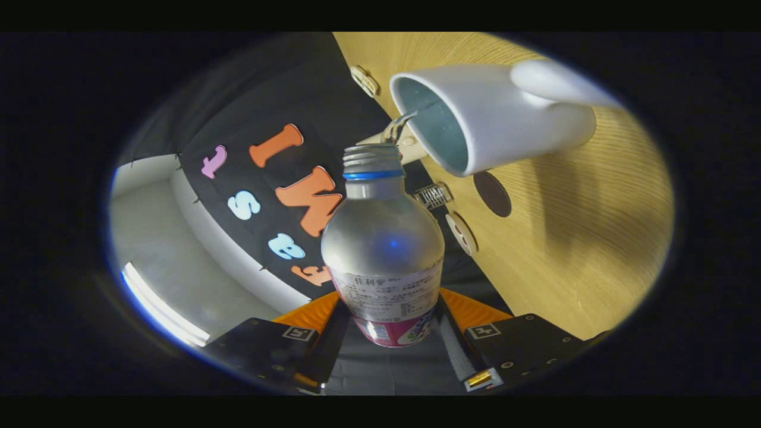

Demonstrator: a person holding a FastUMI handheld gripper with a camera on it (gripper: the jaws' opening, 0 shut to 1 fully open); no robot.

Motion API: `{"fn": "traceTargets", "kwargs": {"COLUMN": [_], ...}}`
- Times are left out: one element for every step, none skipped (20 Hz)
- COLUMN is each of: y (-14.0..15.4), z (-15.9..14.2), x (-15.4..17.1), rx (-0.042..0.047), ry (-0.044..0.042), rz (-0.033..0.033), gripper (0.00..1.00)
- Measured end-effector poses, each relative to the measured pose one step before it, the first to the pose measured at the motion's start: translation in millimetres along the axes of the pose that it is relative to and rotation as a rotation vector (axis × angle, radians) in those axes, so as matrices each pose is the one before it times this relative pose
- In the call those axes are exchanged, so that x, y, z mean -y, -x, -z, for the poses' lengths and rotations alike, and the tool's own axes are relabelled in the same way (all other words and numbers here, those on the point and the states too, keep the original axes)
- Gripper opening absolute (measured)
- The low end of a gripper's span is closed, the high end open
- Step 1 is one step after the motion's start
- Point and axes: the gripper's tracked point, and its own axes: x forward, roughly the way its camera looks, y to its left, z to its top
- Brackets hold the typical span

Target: Take the bottle from table, then pour the juice into the cup, finally place the bottle on the coaster

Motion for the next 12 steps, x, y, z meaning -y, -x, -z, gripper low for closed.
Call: {"fn": "traceTargets", "kwargs": {"y": [0.0,1.78,-0.82,0.67,0.32,0.77,-0.93,0.08,-0.77,1.41,-0.06,1.73], "z": [0.35,-0.11,-0.46,1.3,0.31,0.97,-0.22,0.99,0.41,0.03,-1.61,-0.32], "x": [-2.13,-1.83,-2.72,-4.28,-2.79,-1.38,-0.16,-2.05,-1.86,-1.93,-2.81,-1.88], "rx": [-0.00202,-0.00051,0.00076,-0.0004,-0.00217,-0.0005,-0.00043,-0.00154,-0.0041,-0.00089,0.00135,0.00411], "ry": [0.00001,-0.0022,-0.00948,-0.01007,-0.00768,-0.00125,-0.00062,-0.00276,-0.00658,-0.0074,-0.0044,-0.00195], "rz": [-0.00735,-0.00452,-0.01073,-0.00815,-0.00751,-0.002,-0.00427,-0.00255,-0.00452,-0.00546,-0.01111,-0.004], "gripper": [0.77,0.77,0.77,0.77,0.77,0.77,0.77,0.77,0.77,0.77,0.77,0.77]}}
